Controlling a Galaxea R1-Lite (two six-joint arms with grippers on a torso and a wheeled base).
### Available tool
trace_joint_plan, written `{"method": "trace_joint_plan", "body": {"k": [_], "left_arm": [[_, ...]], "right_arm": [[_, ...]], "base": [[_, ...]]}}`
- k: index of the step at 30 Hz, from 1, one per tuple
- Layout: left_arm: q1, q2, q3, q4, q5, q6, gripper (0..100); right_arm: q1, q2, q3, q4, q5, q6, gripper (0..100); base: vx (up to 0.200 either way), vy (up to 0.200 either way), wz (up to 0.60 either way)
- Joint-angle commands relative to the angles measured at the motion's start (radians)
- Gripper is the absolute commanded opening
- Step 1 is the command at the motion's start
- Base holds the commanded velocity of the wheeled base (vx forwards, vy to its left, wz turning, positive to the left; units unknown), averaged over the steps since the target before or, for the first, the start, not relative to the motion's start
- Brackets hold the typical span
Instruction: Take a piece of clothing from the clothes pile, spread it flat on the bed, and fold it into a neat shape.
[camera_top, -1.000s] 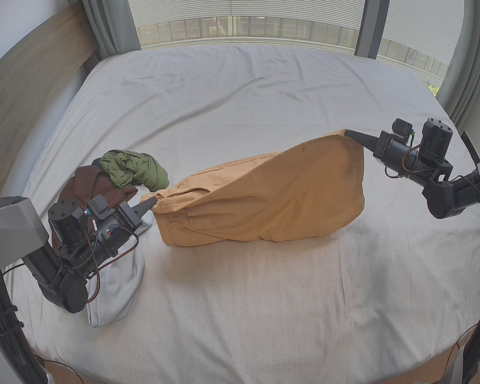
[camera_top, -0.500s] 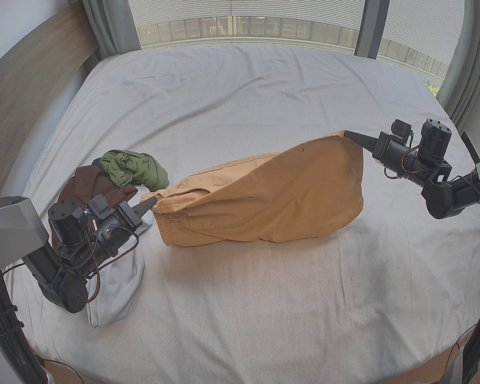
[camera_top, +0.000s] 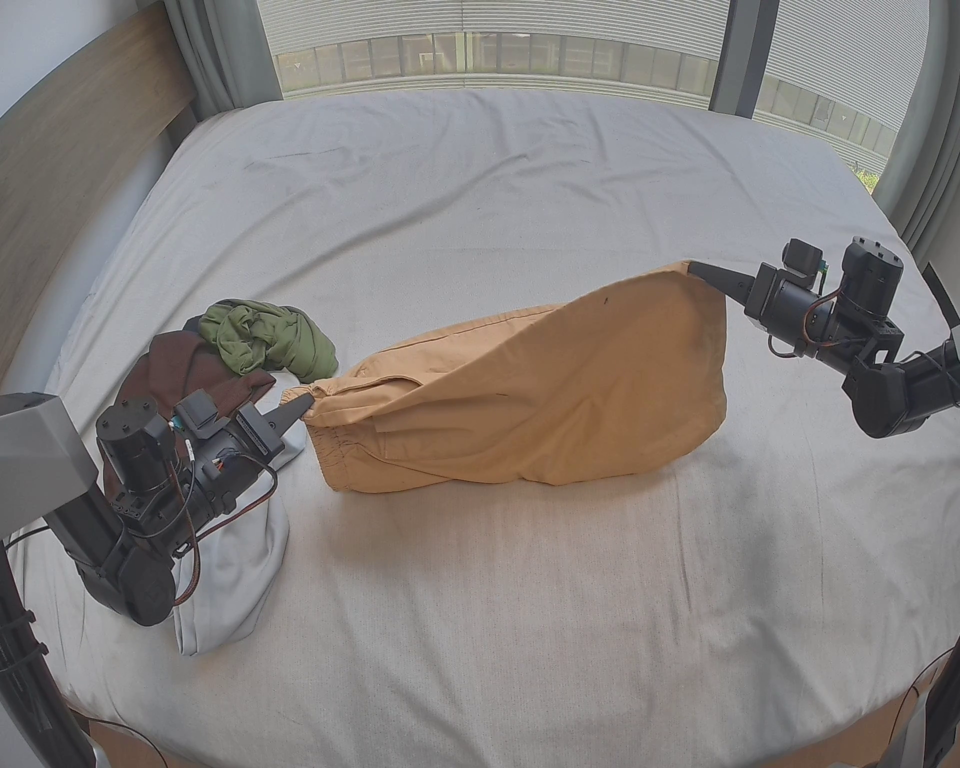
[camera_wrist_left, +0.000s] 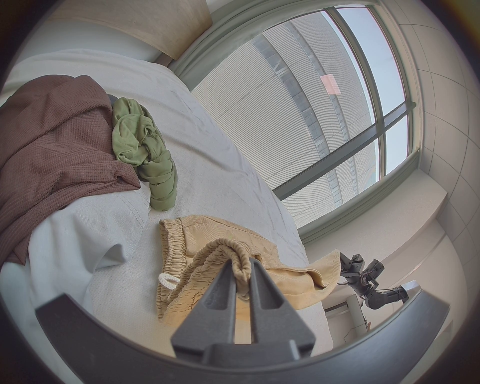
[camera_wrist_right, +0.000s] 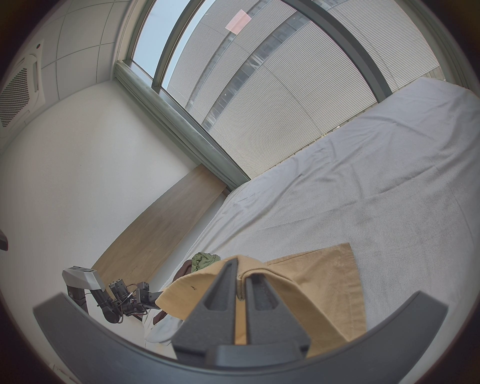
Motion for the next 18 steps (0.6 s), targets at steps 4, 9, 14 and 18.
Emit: {"method": "trace_joint_plan", "body": {"k": [4, 9, 14, 18], "left_arm": [[-0.033, 0.161, -0.132, -0.011, 0.131, -0.002, 0], [-0.036, 0.141, -0.123, -0.011, 0.128, -0.004, 0], [-0.036, 0.123, -0.116, -0.011, 0.126, -0.020, 0], [-0.036, 0.120, -0.115, -0.011, 0.124, -0.022, 0]], "right_arm": [[0.028, 0.203, -0.242, 0.124, -0.036, -0.001, 0], [0.026, 0.195, -0.232, 0.124, -0.036, -0.001, 0], [0.026, 0.186, -0.216, 0.122, -0.038, -0.003, 0], [0.031, 0.178, -0.200, 0.122, -0.038, -0.004, 0]], "base": [[0.000, 0.000, 0.00], [0.000, 0.000, 0.00], [0.000, 0.000, 0.00], [0.000, 0.000, 0.00]]}}
